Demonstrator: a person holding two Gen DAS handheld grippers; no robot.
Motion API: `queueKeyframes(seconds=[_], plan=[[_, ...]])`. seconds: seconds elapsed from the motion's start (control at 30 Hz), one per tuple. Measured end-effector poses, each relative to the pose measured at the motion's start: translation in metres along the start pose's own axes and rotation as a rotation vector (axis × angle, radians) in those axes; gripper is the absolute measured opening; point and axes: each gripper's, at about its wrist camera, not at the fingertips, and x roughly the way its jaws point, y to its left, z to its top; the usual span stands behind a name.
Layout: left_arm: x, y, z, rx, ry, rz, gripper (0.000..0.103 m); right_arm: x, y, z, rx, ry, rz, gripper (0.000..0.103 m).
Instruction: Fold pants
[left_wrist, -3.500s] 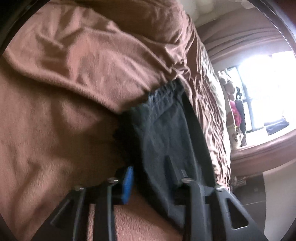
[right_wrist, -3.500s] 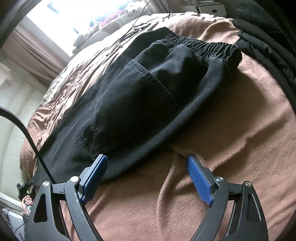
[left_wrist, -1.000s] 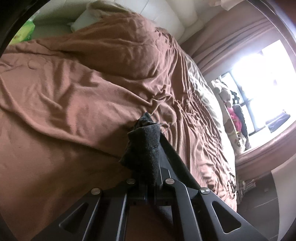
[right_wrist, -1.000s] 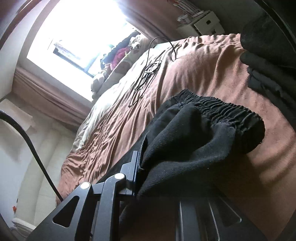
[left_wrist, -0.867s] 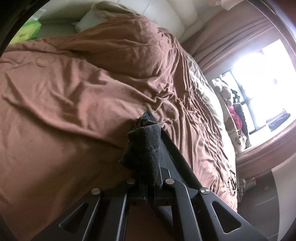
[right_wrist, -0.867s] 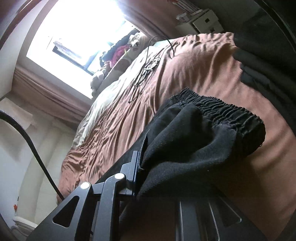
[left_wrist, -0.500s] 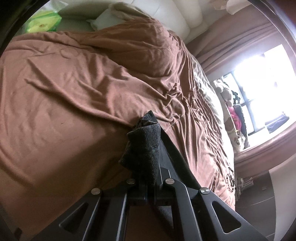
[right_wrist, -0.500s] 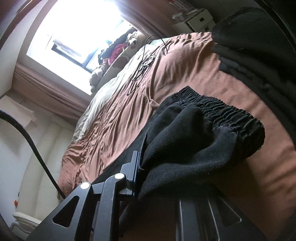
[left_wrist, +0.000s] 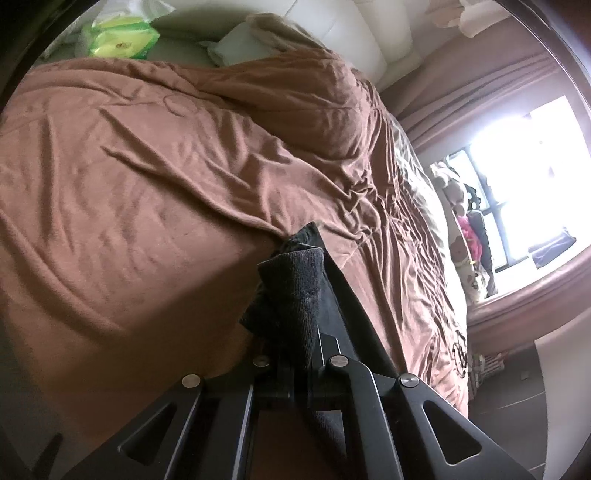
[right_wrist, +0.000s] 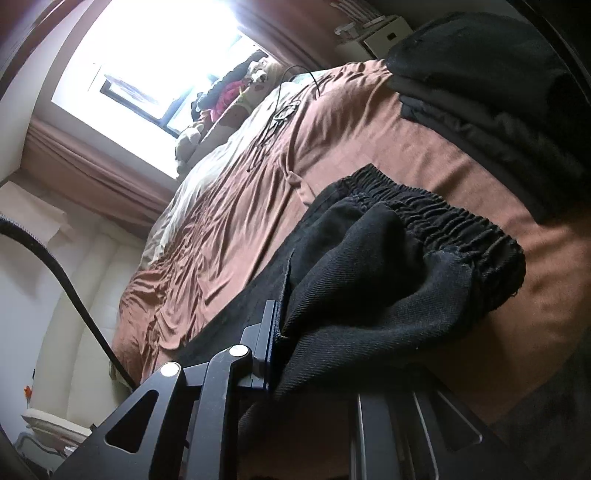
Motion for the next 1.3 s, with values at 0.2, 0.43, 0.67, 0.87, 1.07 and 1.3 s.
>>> queueKeyframes(seconds=[0.2,0.43,0.67,0.87,1.07,1.3], plan=[[-0.008,0.012,-0.002,-0.022,0.007,0.006,0.004,-0.012,0.001,-0.002,0.005,0.017,-0.01,0.013],[0.005,0.043,-0.014,-0.065,0.082,0.124,0.008,-0.001,-0.013,-0.01,0.02,0.081,-0.066,0.014],[-0.009,0.055,-0.018,-0.047,0.083,0.225,0.035,-0.004,-0.02,-0.025,-0.027,0.164,-0.204,0.05],[-0.031,0.047,-0.006,-0.011,0.045,0.252,0.043,-0.045,-0.018,-0.016,-0.042,0.106,-0.195,0.059],[-0.036,0.013,0.001,0.037,0.032,0.218,0.044,-0.056,0.007,-0.013,-0.154,0.075,-0.18,0.059],[-0.016,-0.031,-0.005,0.068,0.054,0.168,0.044,-0.023,0.049,-0.003,-0.319,0.105,-0.141,0.059]])
